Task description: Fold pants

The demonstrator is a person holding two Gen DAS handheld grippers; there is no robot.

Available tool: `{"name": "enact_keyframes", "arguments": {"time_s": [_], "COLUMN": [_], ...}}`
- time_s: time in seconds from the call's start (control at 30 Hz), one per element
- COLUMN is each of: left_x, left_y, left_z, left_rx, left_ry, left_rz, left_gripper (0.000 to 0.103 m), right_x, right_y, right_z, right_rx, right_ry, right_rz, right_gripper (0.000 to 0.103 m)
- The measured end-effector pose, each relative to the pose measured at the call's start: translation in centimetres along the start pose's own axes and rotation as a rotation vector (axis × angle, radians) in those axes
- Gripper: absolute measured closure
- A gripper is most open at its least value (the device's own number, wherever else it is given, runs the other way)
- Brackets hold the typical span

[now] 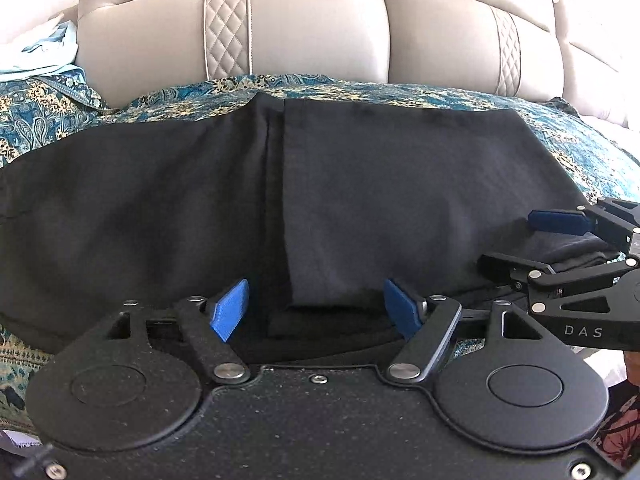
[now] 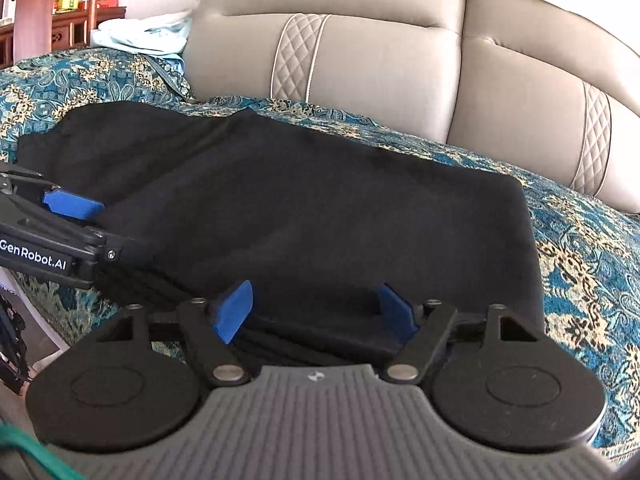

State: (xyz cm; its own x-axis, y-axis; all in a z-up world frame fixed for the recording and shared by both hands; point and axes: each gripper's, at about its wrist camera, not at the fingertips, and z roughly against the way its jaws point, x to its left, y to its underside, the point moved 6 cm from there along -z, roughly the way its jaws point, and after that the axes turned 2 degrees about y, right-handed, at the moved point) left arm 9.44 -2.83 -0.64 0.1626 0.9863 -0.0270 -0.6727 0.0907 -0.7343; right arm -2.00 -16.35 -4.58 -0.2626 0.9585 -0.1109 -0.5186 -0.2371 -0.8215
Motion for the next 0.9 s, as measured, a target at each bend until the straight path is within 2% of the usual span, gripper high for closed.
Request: {"name": "enact_keyframes", "arguments": {"time_s": [0.17, 0.3, 0.37, 0.43, 0.57, 0.73, 0.83, 0.9], "left_x": [0.8, 2.9, 4.9, 7.3, 12.7, 19.3, 22.1, 23.9], "left_y": [-0.2, -0.4, -0.6, -0.5, 0.1, 1.3, 1.6, 1.8], "left_z": [0.4, 1.4, 2.3, 3.3, 4.8, 6.2, 6.5, 6.8], "left_rx": [0.006, -0.003, -0.021, -0.039, -0.114, -0.137, -0.130, -0.155], "left_ry": [-0.011, -0.034, -0.051, -0.069, -0.134, -0.226, -0.286, -0.305], "left_rz": [0.023, 0.072, 0.122, 0.196, 0.329, 0.476, 0.490, 0.522], "left_gripper": [0.027, 0.025, 0.022, 0.013, 0.005, 0.004, 0.004, 0.010], "right_x": [1.3, 3.2, 4.4, 5.7, 7.8, 9.7, 10.3, 10.4], "right_y": [-1.4, -2.8, -3.4, -3.9, -4.8, -5.3, -5.5, -5.6], "right_z": [-0.3, -1.1, -1.6, -2.1, -3.1, -4.2, -4.7, -4.9], "right_rx": [-0.035, -0.054, -0.056, -0.059, -0.091, -0.089, -0.091, -0.090], "right_ry": [-0.024, -0.045, -0.055, -0.053, -0.023, -0.025, -0.023, -0.026], "right_rz": [0.004, 0.027, 0.046, 0.079, 0.130, 0.162, 0.163, 0.157], "right_gripper": [0.020, 0.019, 0.019, 0.017, 0.006, 0.001, 0.000, 0.000]}}
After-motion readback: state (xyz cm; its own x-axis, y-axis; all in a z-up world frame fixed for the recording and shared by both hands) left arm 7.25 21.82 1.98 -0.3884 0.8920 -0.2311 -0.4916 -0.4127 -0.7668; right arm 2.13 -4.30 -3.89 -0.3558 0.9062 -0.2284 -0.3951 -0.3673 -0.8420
